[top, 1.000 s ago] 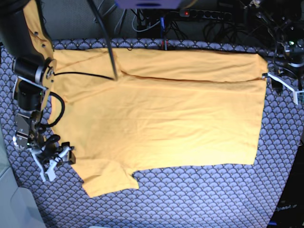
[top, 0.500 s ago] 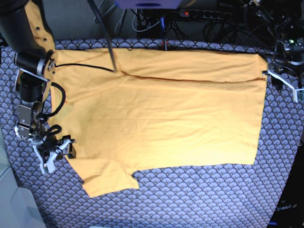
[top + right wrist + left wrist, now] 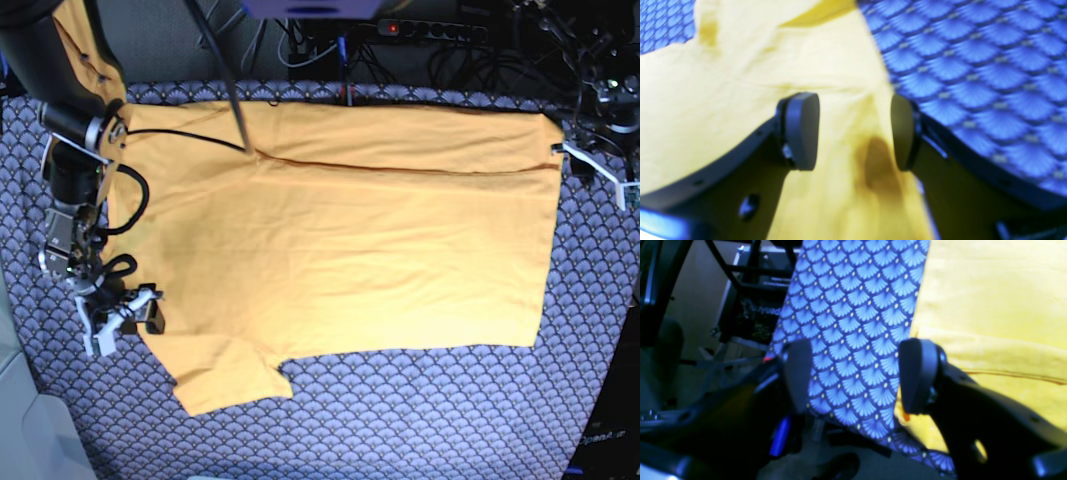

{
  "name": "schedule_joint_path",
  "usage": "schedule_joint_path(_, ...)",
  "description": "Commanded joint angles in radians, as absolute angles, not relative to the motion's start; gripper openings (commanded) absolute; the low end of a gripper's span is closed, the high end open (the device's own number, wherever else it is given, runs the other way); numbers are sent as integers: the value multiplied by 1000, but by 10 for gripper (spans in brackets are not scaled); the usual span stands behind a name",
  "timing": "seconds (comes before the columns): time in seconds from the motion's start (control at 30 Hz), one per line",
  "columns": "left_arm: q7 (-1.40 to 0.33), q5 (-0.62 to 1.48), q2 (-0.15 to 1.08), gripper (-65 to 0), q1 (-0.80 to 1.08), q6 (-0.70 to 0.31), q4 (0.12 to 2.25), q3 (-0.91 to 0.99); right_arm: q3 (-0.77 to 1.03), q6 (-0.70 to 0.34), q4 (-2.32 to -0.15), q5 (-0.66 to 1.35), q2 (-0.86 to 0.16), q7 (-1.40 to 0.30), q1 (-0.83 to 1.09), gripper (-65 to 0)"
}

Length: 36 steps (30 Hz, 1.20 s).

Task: Fold the T-shirt properly
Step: 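Move the right gripper along the shirt side toward the sleeve, then move the left gripper along the shirt side toward the hem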

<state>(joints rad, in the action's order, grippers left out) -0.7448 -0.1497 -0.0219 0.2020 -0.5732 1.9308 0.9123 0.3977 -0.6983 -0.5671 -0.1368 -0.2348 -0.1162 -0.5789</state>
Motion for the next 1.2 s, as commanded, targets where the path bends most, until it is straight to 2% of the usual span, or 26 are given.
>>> schedule_joint_path(0.0,-722,-143,-12,-251,199,-568,1951,915,400,-698,-584,-125,-248,-84,-602,-302)
schedule_joint_path(0.2,-716,-143,-8,-251,219,-568,1951,917,400,-693,-584,-125,-246,-45,-601,-302)
schedule_joint_path(0.43,-716,-143,-15,-251,220,-568,1951,917,403,-602,-584,-125,-252,-42,-604,-302)
schedule_joint_path(0.57,-716,-143,-16,-251,220,-568,1951,917,400,-504,-584,-125,-252,-42,-599,-302)
schedule_joint_path(0.83,-717,-143,-16,-251,220,-568,1951,917,398,-504,-579,-125,-248,-44,-582,-302)
schedule_joint_path(1.03,-716,-143,-16,-251,220,-568,1951,917,389,-503,-386,-128,-269,-42,-633,-302)
schedule_joint_path(1.17,-716,-142,-16,-251,220,-568,1951,917,363,-503,-352,-127,-275,-13,-648,-312)
